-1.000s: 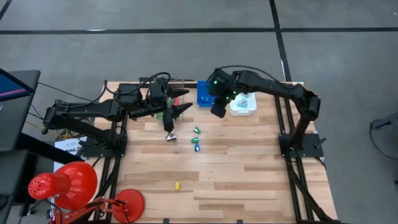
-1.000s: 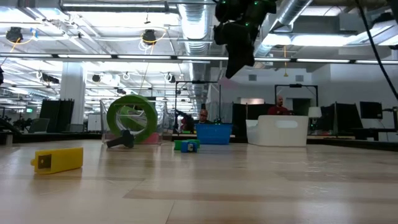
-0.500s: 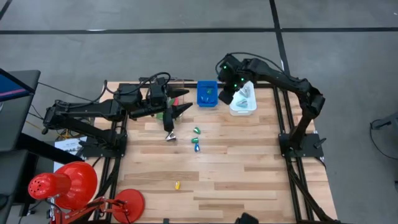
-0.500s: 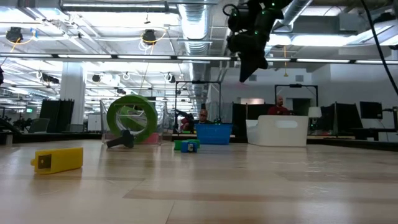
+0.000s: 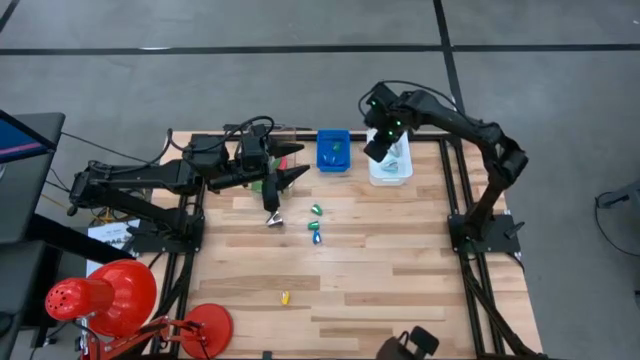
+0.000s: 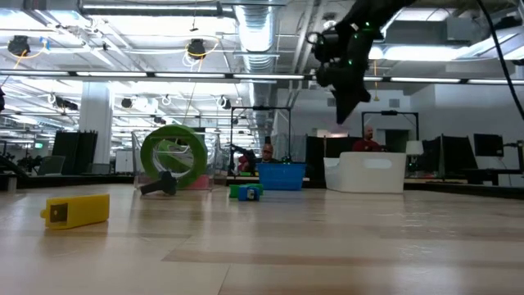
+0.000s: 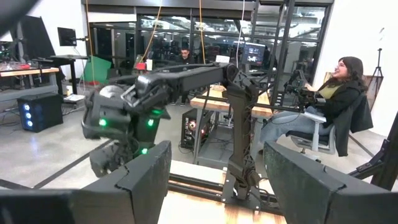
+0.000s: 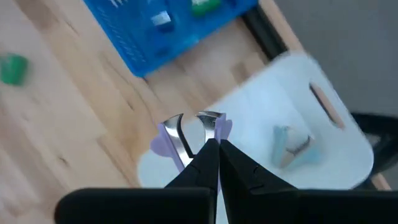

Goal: Pick and place Stapler, Stapler remover, tape
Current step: Put the purple stapler remover into the white bin

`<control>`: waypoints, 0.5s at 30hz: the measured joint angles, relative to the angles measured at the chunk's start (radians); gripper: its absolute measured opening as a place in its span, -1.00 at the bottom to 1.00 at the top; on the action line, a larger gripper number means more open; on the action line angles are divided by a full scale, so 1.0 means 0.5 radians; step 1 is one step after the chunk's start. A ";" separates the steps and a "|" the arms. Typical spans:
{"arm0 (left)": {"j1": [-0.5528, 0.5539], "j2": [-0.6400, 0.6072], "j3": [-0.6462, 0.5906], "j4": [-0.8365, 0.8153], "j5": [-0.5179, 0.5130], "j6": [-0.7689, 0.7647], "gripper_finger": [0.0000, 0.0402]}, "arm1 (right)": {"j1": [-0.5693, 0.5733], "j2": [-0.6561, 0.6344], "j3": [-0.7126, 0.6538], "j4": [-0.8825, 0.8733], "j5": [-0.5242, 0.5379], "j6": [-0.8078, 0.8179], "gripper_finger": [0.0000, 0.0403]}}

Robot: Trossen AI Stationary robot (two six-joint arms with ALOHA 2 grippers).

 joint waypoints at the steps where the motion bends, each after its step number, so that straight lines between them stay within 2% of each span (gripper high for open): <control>1: 0.000 0.000 0.000 0.000 0.000 0.000 0.22 | -0.007 -0.011 -0.057 0.033 0.033 0.000 -1.00; 5: 0.001 0.000 0.000 0.000 0.000 0.000 0.22 | -0.045 -0.044 -0.275 0.218 0.129 0.015 -1.00; 15: 0.000 0.000 0.000 0.000 0.000 0.000 0.22 | -0.123 -0.047 -0.552 0.532 0.129 0.061 -1.00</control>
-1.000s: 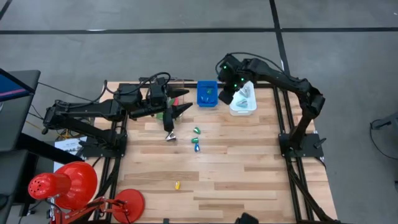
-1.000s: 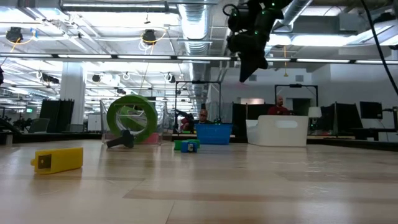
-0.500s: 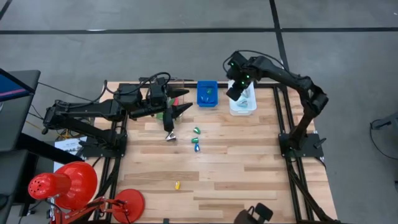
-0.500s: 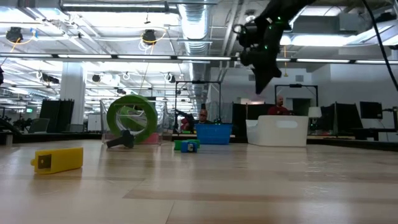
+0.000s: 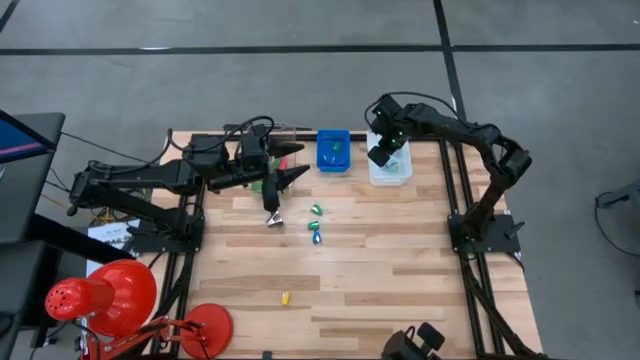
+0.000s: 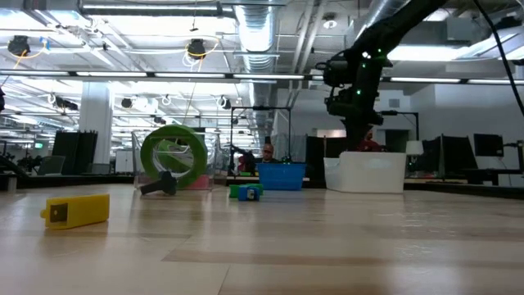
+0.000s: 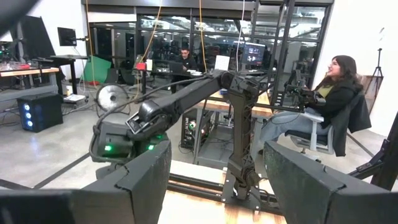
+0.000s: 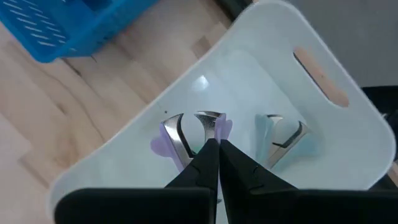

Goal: Pick and place Stapler, Stapler remover, tape
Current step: Put the purple stapler remover into the white bin

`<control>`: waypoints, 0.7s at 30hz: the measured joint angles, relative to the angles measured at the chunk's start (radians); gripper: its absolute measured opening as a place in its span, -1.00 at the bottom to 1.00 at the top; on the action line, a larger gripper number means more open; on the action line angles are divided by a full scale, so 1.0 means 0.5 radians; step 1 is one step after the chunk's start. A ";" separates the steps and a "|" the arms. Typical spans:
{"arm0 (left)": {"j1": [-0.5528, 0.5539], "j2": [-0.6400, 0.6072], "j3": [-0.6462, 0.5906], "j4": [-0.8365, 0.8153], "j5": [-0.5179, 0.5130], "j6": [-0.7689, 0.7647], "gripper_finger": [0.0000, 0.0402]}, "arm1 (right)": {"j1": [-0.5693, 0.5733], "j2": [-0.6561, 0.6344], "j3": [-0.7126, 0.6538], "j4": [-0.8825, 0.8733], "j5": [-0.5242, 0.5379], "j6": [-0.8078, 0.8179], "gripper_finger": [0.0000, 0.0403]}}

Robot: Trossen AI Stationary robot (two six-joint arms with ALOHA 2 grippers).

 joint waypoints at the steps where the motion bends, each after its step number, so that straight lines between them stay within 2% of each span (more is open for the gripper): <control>1: 0.000 0.000 0.000 0.000 0.000 -0.001 0.22 | -0.010 0.000 -0.016 0.007 0.000 0.000 -1.00; 8: 0.000 0.000 0.000 0.000 0.000 0.000 0.22 | -0.033 0.000 -0.114 0.089 0.158 -0.002 -1.00; 21: 0.000 0.000 0.000 0.000 0.000 0.000 0.22 | 0.001 0.000 -0.145 0.124 0.178 0.001 -0.95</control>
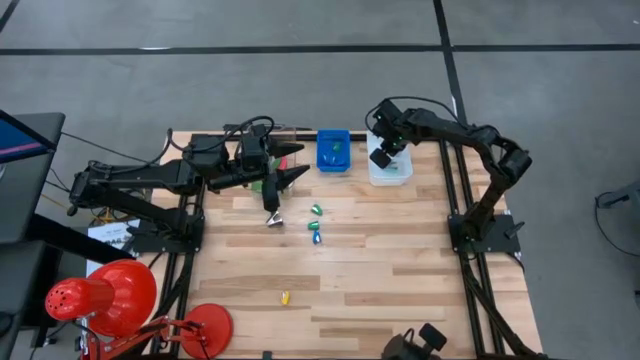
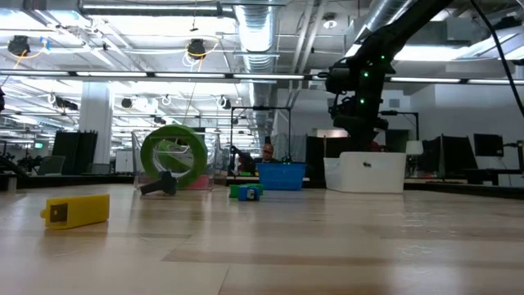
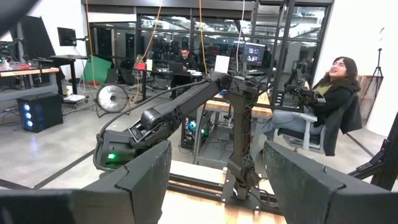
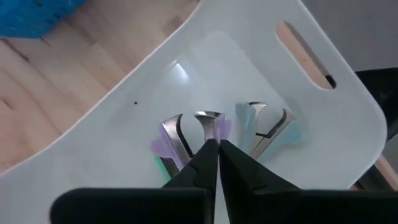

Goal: Pick and place Stapler, Stapler remover, tape
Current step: Put the purple stapler remover into the white bin, then put the black stapler remover into the white bin

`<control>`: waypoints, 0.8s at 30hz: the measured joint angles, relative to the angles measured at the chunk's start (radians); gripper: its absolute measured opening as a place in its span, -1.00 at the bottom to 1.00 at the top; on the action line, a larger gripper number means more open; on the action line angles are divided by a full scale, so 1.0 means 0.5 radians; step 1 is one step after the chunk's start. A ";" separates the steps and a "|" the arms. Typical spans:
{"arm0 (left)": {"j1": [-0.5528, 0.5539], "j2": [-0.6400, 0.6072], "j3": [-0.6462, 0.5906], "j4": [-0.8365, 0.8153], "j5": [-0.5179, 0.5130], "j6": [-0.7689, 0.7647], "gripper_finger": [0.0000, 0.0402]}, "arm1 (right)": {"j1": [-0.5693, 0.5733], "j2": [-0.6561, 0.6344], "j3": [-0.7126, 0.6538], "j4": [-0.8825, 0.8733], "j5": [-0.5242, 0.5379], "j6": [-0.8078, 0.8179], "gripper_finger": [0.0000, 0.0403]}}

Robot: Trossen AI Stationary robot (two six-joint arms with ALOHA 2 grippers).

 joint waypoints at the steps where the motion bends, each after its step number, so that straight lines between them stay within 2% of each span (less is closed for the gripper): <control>1: -0.001 0.000 0.000 0.000 0.000 0.000 0.22 | 0.006 0.000 0.000 0.010 0.024 0.005 -0.92; 14: 0.000 0.000 0.000 0.000 0.000 0.000 0.22 | 0.138 0.000 0.000 0.023 0.034 0.012 -0.23; 19: 0.000 0.000 0.000 0.000 0.000 0.000 0.22 | 0.221 -0.076 -0.002 -0.019 0.033 0.012 -0.09; 24: 0.000 0.000 0.000 0.000 0.000 0.000 0.22 | 0.351 -0.258 -0.002 0.029 0.026 0.000 -0.05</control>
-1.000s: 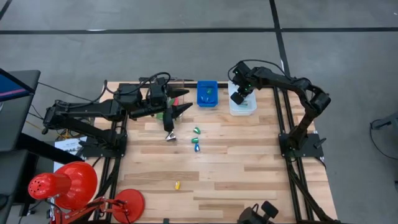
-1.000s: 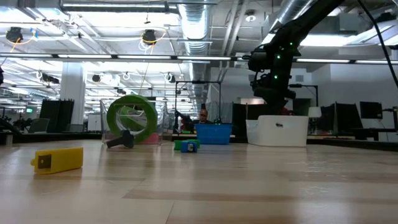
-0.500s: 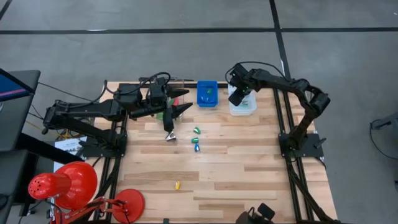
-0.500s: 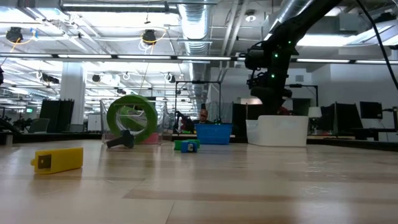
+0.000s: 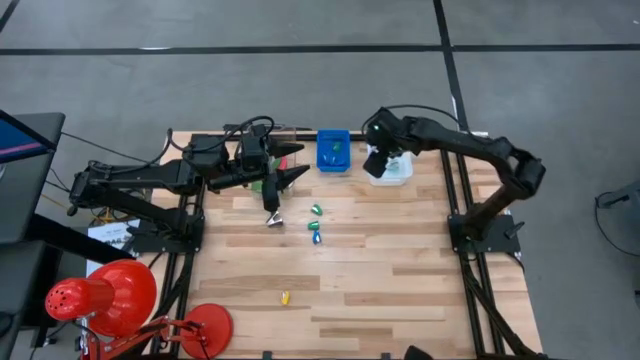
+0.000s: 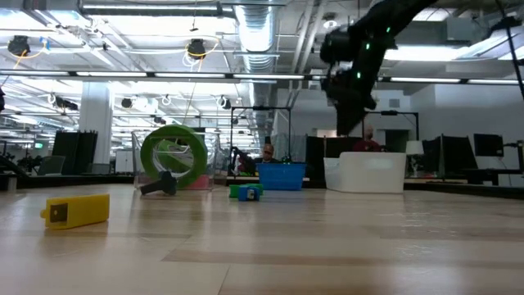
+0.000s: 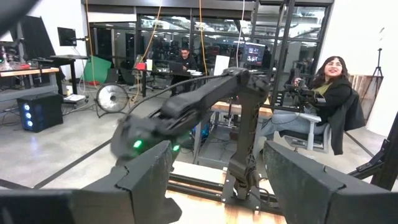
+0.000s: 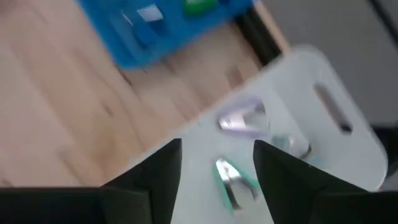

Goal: Pick and place Stapler, Stapler remover, tape
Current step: Put the black stapler remover into the white bin

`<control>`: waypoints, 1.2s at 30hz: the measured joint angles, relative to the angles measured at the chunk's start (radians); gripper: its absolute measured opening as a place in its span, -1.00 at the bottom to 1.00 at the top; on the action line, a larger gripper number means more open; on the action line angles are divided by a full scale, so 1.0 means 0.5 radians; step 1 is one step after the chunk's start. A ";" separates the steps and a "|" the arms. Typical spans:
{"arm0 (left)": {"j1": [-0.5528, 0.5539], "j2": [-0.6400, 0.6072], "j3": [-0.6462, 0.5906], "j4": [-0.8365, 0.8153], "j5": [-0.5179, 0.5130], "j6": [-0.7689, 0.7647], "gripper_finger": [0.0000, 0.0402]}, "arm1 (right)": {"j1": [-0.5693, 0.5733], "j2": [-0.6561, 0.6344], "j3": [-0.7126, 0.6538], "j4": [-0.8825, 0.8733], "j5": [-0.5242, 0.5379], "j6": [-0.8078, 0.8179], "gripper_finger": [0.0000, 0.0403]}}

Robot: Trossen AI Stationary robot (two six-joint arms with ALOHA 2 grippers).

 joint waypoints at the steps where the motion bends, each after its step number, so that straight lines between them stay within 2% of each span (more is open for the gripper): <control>1: 0.000 0.001 -0.001 0.000 0.000 0.000 0.22 | 0.031 -0.040 0.000 0.024 -0.006 -0.016 -0.05; 5: 0.001 0.000 0.000 0.000 0.000 0.000 0.22 | 0.155 -0.187 0.000 0.177 -0.123 -0.088 -0.09; 11: 0.001 0.000 0.000 0.000 0.000 0.000 0.22 | 0.378 -0.274 -0.021 0.475 -0.357 -0.108 -0.15; 25: 0.000 0.001 0.000 0.000 0.000 0.000 0.22 | 0.851 -0.307 -0.516 1.486 -0.364 -0.008 -0.31; 32: 0.000 0.001 0.000 0.000 0.000 0.000 0.22 | 1.004 -0.307 -0.771 1.835 -0.363 -0.010 -0.44; 36: 0.000 0.001 0.000 0.001 0.000 0.000 0.22 | 1.089 -0.357 -0.882 1.891 -0.312 -0.066 -0.53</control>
